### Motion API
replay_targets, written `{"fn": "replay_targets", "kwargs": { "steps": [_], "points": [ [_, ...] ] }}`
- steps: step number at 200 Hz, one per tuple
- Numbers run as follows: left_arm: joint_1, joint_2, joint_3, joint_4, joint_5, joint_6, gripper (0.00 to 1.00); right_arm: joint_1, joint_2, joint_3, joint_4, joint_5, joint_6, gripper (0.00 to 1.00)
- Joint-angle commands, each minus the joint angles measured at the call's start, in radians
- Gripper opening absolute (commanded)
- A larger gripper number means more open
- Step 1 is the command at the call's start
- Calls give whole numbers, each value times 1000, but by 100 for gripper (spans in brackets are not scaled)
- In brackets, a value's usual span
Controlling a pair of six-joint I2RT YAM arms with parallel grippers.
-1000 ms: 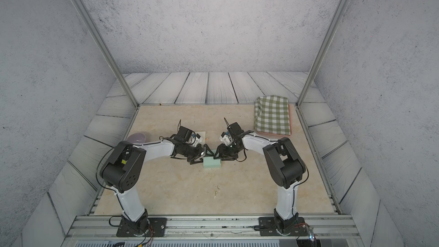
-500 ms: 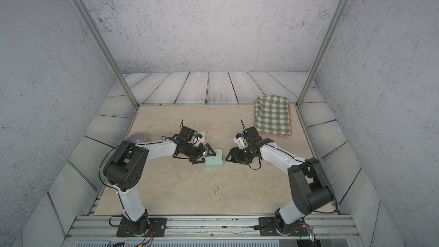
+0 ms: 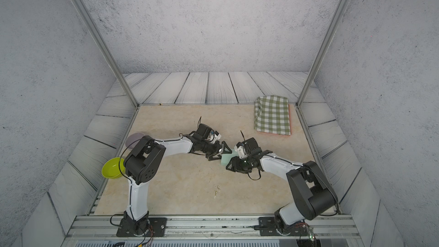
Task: Place the earrings into the drawer-style jewelry box
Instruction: Move the jewelry box to the center of the board.
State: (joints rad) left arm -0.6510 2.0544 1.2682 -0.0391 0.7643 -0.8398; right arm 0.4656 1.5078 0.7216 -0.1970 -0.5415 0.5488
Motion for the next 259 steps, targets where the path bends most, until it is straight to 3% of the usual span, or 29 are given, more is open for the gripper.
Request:
{"fn": "replay_targets", "kwargs": {
  "steps": [1,57,91,118,139,168,207,230,259],
  "points": [
    [-16,19,34,13,13,-16,92,-5,33,37,21,61,-9,55],
    [-4,-7,55,-43,2,18,91,-36,66,82,-16,80,-57,55],
    [126,-212,17,-242,-86,151,91,-25,-46,116,-32,28,-25,56],
    [256,-270,71,-337,-180,263,91,-24,82,279,-2,-20,-5,56],
    [326,-184,189,-360,-194,334,89,-24,233,438,30,-25,0,56],
    [355,14,428,-451,-194,444,88,-24,413,662,-3,-41,-6,56],
    [364,250,660,-506,-132,483,88,-24,498,725,-18,-53,-18,57],
    [354,325,698,-493,-75,472,88,-25,483,703,-33,-41,-38,59],
    [335,320,636,-461,-49,468,88,-30,460,660,-30,-32,-51,60]
  ]
}}
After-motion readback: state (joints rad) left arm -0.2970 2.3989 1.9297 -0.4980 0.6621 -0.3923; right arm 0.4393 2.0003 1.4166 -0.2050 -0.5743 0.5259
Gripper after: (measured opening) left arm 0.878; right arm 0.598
